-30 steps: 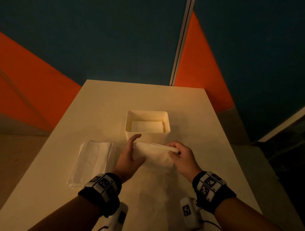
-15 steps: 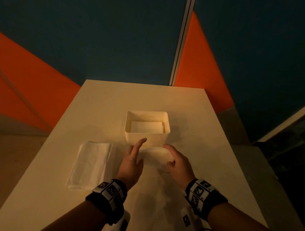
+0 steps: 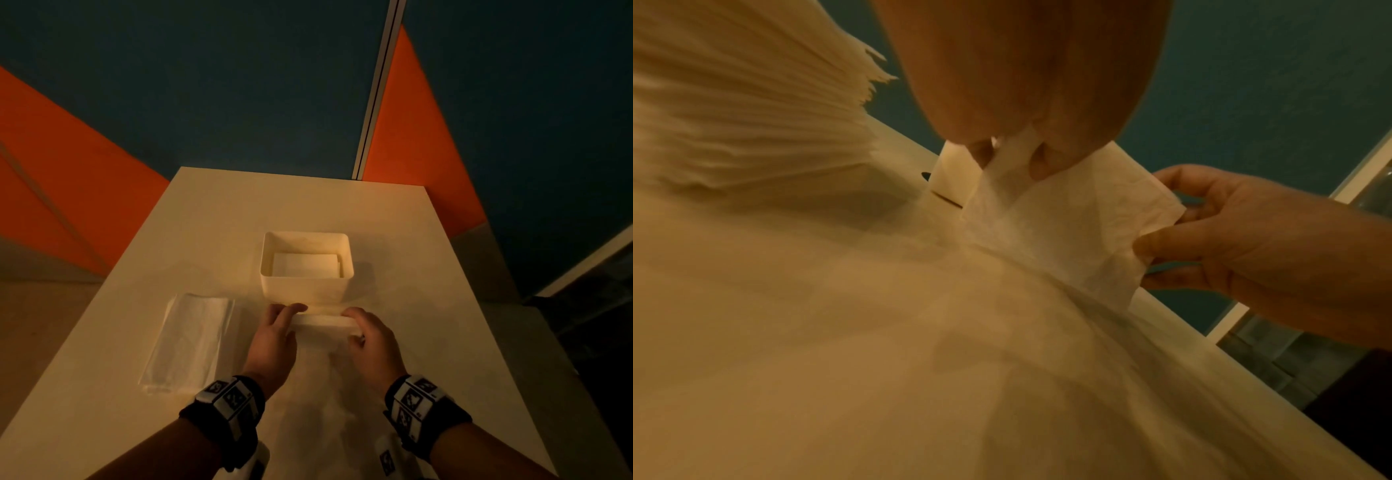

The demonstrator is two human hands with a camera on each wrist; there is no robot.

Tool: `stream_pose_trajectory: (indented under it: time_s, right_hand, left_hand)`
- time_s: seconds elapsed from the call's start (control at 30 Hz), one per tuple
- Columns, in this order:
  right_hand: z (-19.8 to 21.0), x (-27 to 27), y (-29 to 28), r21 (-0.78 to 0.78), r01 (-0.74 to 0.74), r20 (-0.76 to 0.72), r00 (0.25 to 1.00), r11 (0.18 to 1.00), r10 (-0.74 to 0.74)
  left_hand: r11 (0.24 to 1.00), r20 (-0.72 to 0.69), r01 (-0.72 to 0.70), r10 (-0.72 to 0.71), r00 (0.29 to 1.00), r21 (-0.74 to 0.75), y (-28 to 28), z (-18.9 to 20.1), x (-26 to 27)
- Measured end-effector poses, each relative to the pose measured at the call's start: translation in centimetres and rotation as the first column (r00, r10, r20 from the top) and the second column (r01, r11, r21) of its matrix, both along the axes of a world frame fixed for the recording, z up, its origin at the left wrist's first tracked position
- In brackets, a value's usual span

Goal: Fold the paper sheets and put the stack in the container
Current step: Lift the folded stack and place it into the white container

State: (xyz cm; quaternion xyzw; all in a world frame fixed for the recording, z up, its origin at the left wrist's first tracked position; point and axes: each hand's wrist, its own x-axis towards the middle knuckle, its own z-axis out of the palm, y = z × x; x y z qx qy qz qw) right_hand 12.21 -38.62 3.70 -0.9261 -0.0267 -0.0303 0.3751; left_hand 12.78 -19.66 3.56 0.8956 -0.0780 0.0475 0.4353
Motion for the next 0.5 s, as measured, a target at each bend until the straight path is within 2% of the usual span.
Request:
stream_pose_trajectory:
  time_s: [0.17,0.23,0.3,0.37,0.4,0.5]
  right_hand:
    - [0.1,-0.1,-0.2,0.086,0.011,-0.072,0.997,0.996,-0.005]
    - [0.9,0.2,-0.4,0.209,0.031,-0.115,0.993,0.977,-0.007]
    - [1.9,0.8,-0.7,0.317,0.049,-0.173,0.985,0.947,0.007]
    - [2.4,1.2,-0.7,0.417,0.081,-0.246,0.969,0.905,0.027]
    - [2.6,1.3,-0.7,0.458,0.102,-0.283,0.958,0.883,0.036]
    - [2.9,1.3,-0.4,0.543,0.138,-0.362,0.928,0.828,0.082]
  left_hand:
    - [0.996,-0.094,0.061,-0.055,0.994,0.061,0.6,-0.3,-0.4]
    - [1.0,-0.103,0.024,-0.025,0.994,-0.01,1.0,0.1,-0.2]
    - [0.978,-0.221,-0.023,-0.024,0.975,-0.208,1.4,0.8,0.1]
    - [0.85,-0.383,-0.116,-0.105,0.918,-0.514,1.5,1.8,0.3]
    - [0.778,-0.442,-0.17,-0.15,0.885,-0.605,1.4,2.2,0.4]
    - [0.703,-0.545,-0.255,-0.221,0.809,-0.664,1.1,2.8,0.4]
